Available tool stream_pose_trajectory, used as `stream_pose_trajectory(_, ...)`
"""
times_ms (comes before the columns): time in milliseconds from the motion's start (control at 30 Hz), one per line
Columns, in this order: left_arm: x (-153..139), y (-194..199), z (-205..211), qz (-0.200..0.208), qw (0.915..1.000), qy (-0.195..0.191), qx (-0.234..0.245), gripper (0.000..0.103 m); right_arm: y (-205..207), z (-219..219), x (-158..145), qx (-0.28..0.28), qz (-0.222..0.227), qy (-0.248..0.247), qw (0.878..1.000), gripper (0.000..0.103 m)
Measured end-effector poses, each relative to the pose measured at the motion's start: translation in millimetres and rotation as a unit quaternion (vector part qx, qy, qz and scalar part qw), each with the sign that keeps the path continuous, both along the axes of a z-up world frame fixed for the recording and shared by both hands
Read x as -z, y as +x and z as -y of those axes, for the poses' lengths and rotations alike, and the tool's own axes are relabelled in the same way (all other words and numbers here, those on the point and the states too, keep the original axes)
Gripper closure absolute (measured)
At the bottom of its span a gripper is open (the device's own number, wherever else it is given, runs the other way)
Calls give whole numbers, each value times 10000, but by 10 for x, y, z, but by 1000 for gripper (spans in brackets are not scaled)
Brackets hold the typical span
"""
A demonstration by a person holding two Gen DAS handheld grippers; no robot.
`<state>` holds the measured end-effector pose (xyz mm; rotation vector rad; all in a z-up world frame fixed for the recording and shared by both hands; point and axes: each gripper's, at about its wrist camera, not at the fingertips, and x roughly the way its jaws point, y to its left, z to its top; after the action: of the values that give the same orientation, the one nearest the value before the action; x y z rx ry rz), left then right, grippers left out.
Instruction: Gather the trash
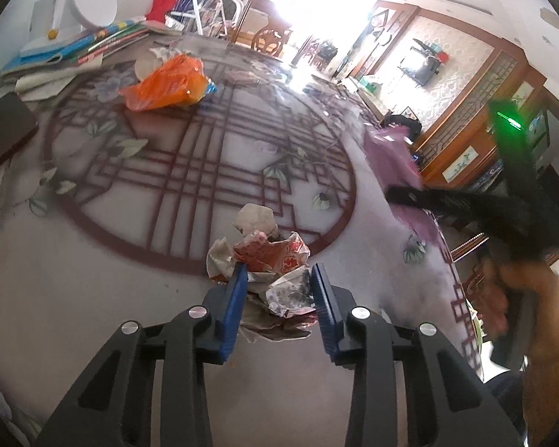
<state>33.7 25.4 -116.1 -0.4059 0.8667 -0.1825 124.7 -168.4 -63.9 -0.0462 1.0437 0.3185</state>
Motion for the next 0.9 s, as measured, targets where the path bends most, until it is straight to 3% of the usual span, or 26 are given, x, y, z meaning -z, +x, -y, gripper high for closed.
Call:
stream_pose_trajectory(267, -81, -36, 39, 194, 9994, 276, -36, 70, -807, 179, -202, -33, 323, 178, 9993, 78)
stream_pose_trajectory(333, -81, -51, 44, 184, 9995, 245, -18, 70, -1016, 250, -259, 100, 531, 116, 9985, 78)
stream_pose_trajectory(467, -130, -96, 146, 324, 9975, 632, 59, 70, -1294, 461, -310, 547, 700, 429, 9951, 77)
stream_pose_trajectory(767, -271, -232, 375, 377, 9919, 1157, 359, 70, -1599, 773, -229, 1007, 747, 628, 9901, 77)
stream_pose_trajectory(900, -447, -289, 476, 522, 9911, 1134, 454, 70, -1654, 818, -310, 1026, 921, 650, 9883, 77)
